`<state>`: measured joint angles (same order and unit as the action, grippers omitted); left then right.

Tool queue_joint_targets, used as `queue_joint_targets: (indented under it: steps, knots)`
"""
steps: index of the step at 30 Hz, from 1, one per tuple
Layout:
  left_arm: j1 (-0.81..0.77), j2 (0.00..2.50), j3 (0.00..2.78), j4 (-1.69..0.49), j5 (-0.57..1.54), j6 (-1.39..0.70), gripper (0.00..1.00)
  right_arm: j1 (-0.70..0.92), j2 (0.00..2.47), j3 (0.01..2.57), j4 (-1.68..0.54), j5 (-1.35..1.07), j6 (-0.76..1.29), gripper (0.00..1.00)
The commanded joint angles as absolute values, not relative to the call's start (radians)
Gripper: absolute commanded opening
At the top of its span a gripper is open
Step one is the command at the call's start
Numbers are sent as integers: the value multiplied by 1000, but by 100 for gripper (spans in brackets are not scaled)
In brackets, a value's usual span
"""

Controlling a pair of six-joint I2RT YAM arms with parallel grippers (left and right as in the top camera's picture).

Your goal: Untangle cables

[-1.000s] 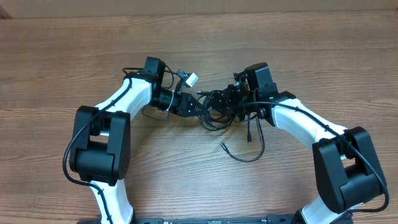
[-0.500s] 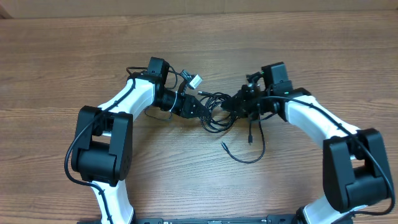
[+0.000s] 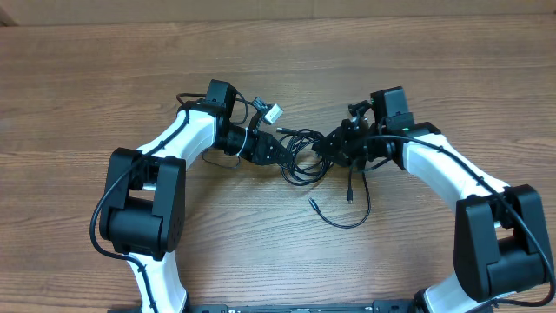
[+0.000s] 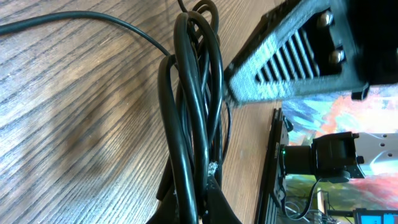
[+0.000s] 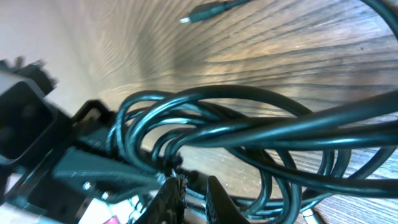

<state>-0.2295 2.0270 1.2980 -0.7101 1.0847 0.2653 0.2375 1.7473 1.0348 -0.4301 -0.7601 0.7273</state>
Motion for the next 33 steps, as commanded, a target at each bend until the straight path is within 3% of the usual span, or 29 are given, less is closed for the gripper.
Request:
queue_joint_targets:
  steps: [1,7,26,30,33]
  knots:
    - [-230,2020,1316,-710,1128,291,4,282,1717,1040,-413,-648,805,13]
    - [-230,2020,1316,-710,1143,292,4,320,1717,1040,-338,-615,828,17]
    - [-230,2020,1316,-710,1195,292,4,354,1717,1040,-308,-463,846,17]
    - [-230,2020,1316,-710,1196,292,4,354,1717,1040,-315,-464,846,4]
    - [-230,2020,1316,-710,1186,292,4,348,1717,1040,-342,-464,844,4]
